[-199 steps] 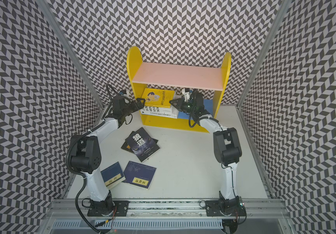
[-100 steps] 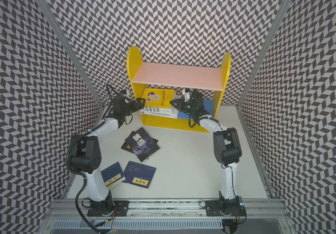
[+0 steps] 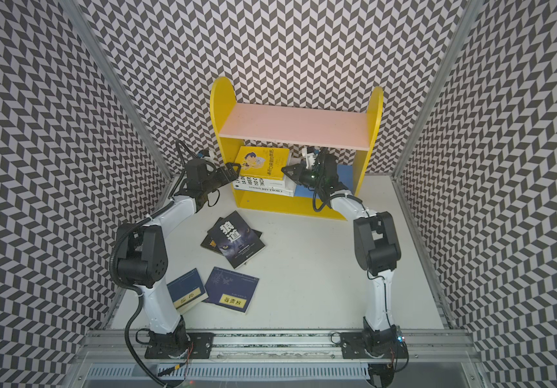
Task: Stacking books/files
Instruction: Place the book at the bookshelf.
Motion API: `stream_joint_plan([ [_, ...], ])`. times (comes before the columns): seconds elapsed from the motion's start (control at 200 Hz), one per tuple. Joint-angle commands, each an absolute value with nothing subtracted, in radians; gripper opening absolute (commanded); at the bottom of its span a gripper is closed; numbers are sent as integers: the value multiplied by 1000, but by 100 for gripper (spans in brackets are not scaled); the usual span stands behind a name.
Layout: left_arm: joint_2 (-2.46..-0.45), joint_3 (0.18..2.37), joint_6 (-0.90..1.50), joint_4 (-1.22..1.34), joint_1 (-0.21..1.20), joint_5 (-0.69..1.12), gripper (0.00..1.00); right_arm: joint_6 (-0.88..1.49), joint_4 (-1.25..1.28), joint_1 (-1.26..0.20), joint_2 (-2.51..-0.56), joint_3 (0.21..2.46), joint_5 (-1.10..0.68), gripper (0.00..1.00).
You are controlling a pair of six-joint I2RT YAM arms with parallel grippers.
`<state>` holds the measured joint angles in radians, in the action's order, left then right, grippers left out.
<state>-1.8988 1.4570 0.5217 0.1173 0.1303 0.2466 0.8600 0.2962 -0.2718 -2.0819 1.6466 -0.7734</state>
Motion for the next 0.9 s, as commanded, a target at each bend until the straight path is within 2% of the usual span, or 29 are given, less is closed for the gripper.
stream_joint_plan([
  [0.0, -1921, 1449, 523, 81, 131, 232, 100, 834, 339, -258, -2025, 1640, -733, 25],
  [0.24, -1914, 1436, 533, 100, 124, 245, 100, 834, 345, -267, -2020, 1638, -751, 20],
  [0.461, -1907, 1431, 557, 119, 121, 272, 99, 810, 324, -282, -2018, 1644, -758, 20],
  [0.661, -1862, 1403, 566, 165, 117, 299, 100, 792, 302, -281, -2010, 1646, -739, 25],
  [0.896, -1829, 1374, 587, 204, 115, 322, 100, 774, 297, -291, -2003, 1647, -724, 26],
])
